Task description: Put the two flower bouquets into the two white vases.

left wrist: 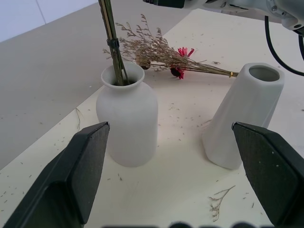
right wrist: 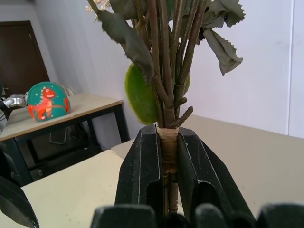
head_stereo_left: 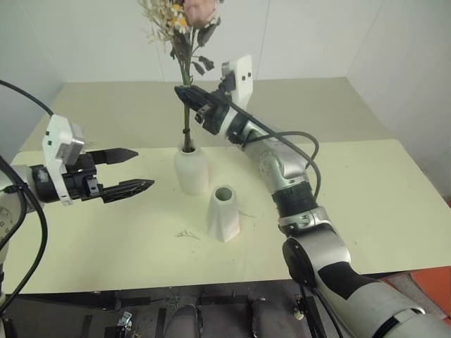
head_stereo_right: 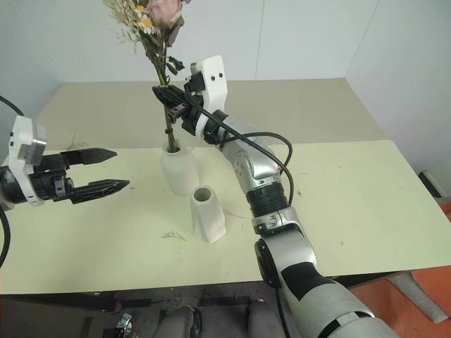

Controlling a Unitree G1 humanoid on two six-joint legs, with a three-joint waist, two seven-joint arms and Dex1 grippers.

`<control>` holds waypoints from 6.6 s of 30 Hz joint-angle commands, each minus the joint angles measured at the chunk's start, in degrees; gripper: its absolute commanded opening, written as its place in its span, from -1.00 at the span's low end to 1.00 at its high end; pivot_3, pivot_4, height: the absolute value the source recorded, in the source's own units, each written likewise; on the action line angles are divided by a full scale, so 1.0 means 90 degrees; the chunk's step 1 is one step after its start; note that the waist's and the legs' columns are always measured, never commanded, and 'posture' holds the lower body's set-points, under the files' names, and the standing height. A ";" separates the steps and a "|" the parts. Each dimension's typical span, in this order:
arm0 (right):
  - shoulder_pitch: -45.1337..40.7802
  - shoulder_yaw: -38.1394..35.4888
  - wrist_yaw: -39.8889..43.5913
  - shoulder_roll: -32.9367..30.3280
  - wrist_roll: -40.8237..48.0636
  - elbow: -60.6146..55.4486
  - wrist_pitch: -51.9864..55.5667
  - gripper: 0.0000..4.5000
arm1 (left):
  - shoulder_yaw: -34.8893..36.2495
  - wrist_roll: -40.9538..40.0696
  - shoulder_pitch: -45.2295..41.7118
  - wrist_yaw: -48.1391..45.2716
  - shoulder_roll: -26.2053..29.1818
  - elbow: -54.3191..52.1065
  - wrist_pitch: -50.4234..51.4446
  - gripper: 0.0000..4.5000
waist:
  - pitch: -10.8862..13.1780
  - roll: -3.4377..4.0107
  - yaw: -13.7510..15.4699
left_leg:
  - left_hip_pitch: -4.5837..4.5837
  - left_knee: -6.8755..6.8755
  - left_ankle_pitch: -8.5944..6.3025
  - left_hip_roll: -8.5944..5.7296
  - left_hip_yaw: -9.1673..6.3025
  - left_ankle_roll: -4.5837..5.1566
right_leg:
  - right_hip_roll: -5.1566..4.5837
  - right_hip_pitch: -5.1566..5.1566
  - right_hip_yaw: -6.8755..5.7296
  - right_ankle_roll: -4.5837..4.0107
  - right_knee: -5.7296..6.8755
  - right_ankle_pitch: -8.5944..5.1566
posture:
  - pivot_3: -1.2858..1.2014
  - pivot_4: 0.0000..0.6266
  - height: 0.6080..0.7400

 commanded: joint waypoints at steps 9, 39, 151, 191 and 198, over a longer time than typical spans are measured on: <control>0.0405 0.0384 0.0240 0.0005 -0.0420 -0.0342 -0.0421 -0.90 | 0.0171 -0.0042 -0.0084 -0.0029 0.0110 -0.0073 -0.0088 1.00 | 0.0000 0.0000 -0.0043 | 0.0000 -0.0001 0.0001 -0.0001 -0.0002 -0.0001 | 0.0000 0.0000 0.0000 0.0000 0.0000 0.0000 | 0.03 -0.52 1.00; 0.0947 0.0923 0.0700 -0.0501 -0.0847 -0.1269 -0.0072 0.99 | 0.0590 -0.0227 0.0095 0.0379 0.0113 -0.0234 0.0051 1.00 | 0.0000 0.0000 -0.0092 | 0.0000 -0.0004 0.0002 -0.0003 -0.0059 -0.0004 | -0.0001 -0.0001 -0.0001 -0.0001 0.0000 0.0000 | 0.03 -0.52 1.00; 0.2661 -0.0584 0.0551 -0.1827 0.3509 -0.5403 0.3319 -0.98 | -0.0535 -0.0334 -0.0714 -0.2570 0.0377 0.0991 -0.0552 1.00 | 0.0000 -0.0001 0.0055 | 0.0004 0.0003 0.0001 0.0002 -0.0001 -0.0001 | 0.0003 0.0009 -0.0004 0.0000 -0.0013 -0.0002 | 0.03 -0.52 1.00; 0.4126 -0.0030 0.2719 -0.3376 0.2443 -0.4877 0.1938 0.99 | -0.0742 -0.0196 -0.1012 -0.2672 0.0426 0.1103 -0.0522 1.00 | 0.0000 -0.0002 0.0085 | 0.0004 0.0006 0.0001 0.0001 -0.0001 0.0000 | 0.0004 0.0012 -0.0005 0.0001 -0.0016 -0.0003 | 0.03 -0.52 1.00; 0.4211 -0.0494 0.3543 -0.4622 0.2233 -0.4344 0.1786 0.99 | -0.0808 -0.0189 -0.1078 -0.2678 0.0391 0.1142 -0.0554 1.00 | 0.0000 -0.0003 0.0091 | 0.0006 0.0007 0.0001 0.0002 0.0000 0.0000 | 0.0005 0.0016 -0.0006 0.0001 -0.0020 -0.0003 | 0.03 -0.52 1.00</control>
